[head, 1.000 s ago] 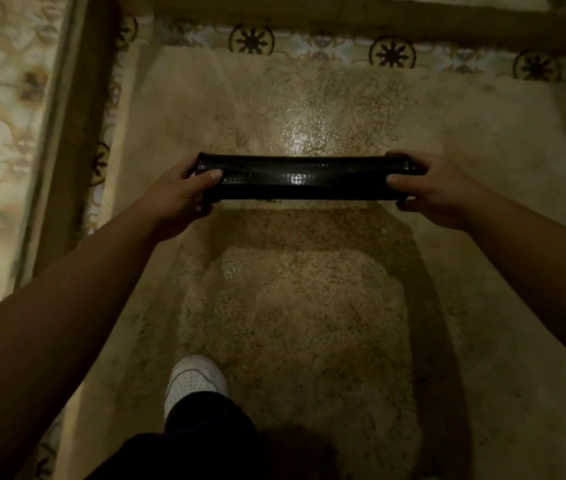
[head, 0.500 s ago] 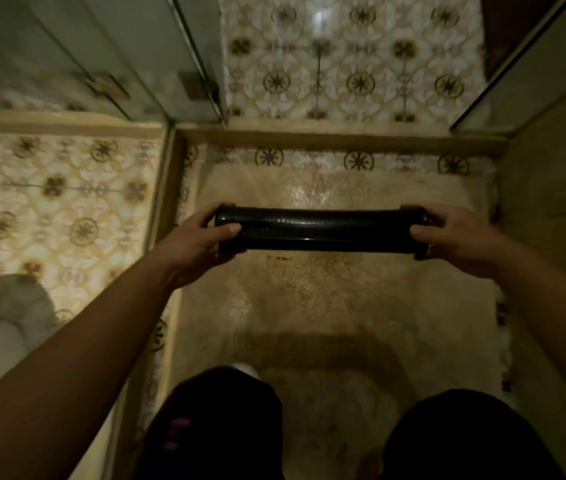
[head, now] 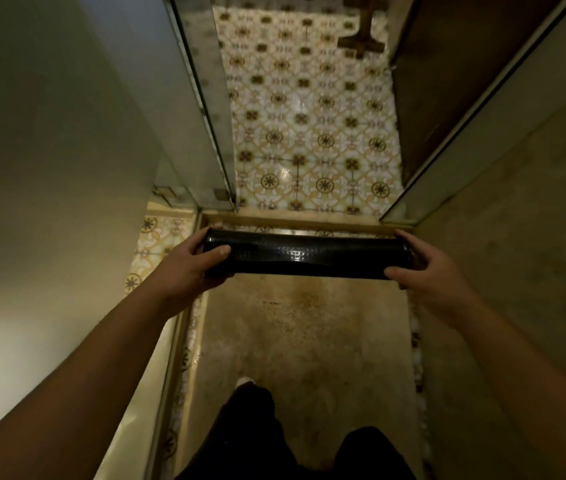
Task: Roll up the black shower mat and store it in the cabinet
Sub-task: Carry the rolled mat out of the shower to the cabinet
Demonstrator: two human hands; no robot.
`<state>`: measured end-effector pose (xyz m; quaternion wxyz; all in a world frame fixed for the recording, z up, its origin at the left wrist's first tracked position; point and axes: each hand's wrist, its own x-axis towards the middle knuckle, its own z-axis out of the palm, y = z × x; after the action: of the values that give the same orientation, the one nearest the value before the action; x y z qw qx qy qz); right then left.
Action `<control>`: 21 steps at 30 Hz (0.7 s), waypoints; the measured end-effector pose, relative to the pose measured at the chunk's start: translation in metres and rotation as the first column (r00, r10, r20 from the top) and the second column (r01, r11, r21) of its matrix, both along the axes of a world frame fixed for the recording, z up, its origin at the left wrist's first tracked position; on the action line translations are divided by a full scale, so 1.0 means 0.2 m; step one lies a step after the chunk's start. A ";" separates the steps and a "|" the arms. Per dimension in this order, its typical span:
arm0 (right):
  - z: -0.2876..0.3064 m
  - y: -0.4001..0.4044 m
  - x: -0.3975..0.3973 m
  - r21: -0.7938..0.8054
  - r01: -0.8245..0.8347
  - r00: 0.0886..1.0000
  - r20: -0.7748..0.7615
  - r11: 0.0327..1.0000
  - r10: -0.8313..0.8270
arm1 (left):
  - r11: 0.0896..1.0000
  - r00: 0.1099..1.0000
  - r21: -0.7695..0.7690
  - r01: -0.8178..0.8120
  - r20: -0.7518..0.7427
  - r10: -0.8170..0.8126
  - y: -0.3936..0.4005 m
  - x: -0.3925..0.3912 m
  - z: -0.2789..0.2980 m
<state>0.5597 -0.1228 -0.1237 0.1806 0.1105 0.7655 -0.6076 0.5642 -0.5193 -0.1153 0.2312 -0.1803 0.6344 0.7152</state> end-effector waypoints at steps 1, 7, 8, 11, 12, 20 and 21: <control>0.10 -0.01 0.00 -0.004 0.000 1.000 -0.002 1.000 0.000 | 1.000 1.000 0.004 -0.008 -0.005 0.008 -0.01 0.02 0.08; 0.51 -0.13 0.02 -0.053 0.061 0.996 -0.054 0.997 -0.064 | 0.997 0.990 -0.076 0.034 -0.137 -0.044 -0.10 0.07 0.48; 0.54 -0.14 0.02 -0.064 0.070 0.995 -0.065 0.995 -0.074 | 0.995 0.985 -0.091 0.043 -0.162 -0.057 -0.11 0.06 0.53; 0.59 -0.15 0.04 -0.087 0.095 0.989 -0.104 0.992 -0.104 | 0.988 0.976 -0.126 0.089 -0.185 -0.112 -0.11 0.04 0.63; 0.61 -0.15 0.05 -0.086 0.106 0.986 -0.124 0.991 -0.116 | 0.986 0.973 -0.128 0.111 -0.188 -0.134 -0.10 0.03 0.66; 0.69 0.05 0.07 -0.010 0.100 0.975 -0.196 0.995 -0.101 | 0.989 0.969 -0.122 0.079 -0.222 -0.105 0.10 0.00 0.77; 0.69 0.07 0.06 0.000 0.097 0.975 -0.200 0.995 -0.095 | 0.995 0.977 -0.079 0.062 -0.198 -0.077 0.13 0.00 0.76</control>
<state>0.5711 -0.1079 0.0152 0.0727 0.0868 0.7765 -0.6198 0.5633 -0.4942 0.0372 0.1843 -0.0932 0.6858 0.6979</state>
